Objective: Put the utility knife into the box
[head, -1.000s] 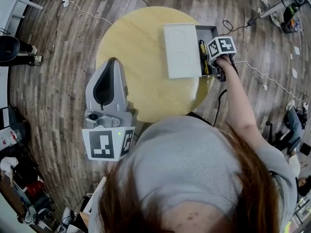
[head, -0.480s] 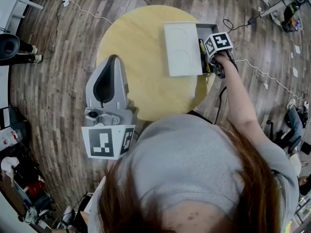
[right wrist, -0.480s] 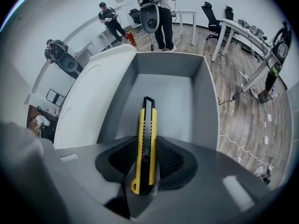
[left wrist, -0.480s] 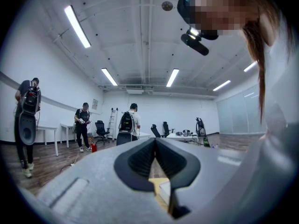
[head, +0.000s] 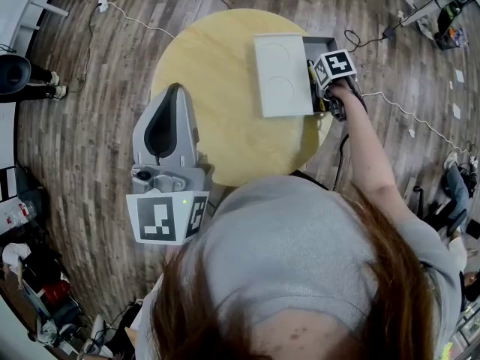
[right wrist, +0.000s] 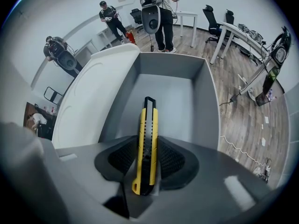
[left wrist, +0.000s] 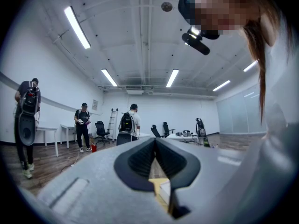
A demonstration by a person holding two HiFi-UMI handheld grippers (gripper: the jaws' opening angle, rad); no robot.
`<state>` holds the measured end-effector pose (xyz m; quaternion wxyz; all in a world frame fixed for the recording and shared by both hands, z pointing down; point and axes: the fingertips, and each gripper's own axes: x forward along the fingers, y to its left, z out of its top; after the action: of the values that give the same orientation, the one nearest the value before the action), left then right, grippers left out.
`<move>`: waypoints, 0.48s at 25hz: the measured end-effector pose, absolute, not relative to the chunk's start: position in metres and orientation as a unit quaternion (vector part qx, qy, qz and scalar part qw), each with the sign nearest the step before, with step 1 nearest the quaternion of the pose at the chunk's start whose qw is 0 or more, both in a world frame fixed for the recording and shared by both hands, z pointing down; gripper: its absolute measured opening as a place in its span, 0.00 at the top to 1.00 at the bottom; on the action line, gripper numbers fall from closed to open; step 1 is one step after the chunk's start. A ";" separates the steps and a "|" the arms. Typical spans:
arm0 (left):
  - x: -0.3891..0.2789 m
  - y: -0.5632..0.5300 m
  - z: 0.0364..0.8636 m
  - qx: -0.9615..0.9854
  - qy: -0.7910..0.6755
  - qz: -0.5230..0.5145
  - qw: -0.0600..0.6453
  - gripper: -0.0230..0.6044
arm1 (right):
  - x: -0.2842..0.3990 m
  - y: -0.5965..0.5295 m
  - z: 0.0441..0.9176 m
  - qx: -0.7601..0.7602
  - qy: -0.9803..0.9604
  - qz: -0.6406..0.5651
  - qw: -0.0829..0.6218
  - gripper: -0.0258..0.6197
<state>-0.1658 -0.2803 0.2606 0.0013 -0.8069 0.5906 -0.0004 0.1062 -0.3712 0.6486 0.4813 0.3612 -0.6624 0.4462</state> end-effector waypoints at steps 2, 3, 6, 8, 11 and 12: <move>-0.165 -0.280 0.261 -0.807 0.590 -0.001 0.002 0.97 | 0.105 -0.369 0.648 0.359 -0.665 0.445 0.481 0.72; -0.165 -0.279 0.261 -0.808 0.590 -0.001 0.002 0.97 | 0.104 -0.369 0.647 0.359 -0.666 0.445 0.479 0.71; -0.165 -0.278 0.260 -0.808 0.589 0.000 0.002 0.97 | 0.105 -0.369 0.642 0.365 -0.672 0.443 0.468 0.71; -0.165 -0.277 0.261 -0.809 0.588 0.000 0.002 0.97 | 0.105 -0.372 0.634 0.377 -0.679 0.438 0.453 0.72; -0.164 -0.276 0.261 -0.811 0.585 0.003 0.003 0.97 | 0.106 -0.380 0.614 0.396 -0.693 0.424 0.428 0.73; -0.164 -0.276 0.261 -0.812 0.583 0.004 0.003 0.97 | 0.105 -0.381 0.607 0.400 -0.698 0.421 0.420 0.75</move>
<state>-0.1636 -0.2759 0.2609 0.0030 -0.8123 0.5832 0.0036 0.1054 -0.3812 0.6073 0.4200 0.3998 -0.6977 0.4208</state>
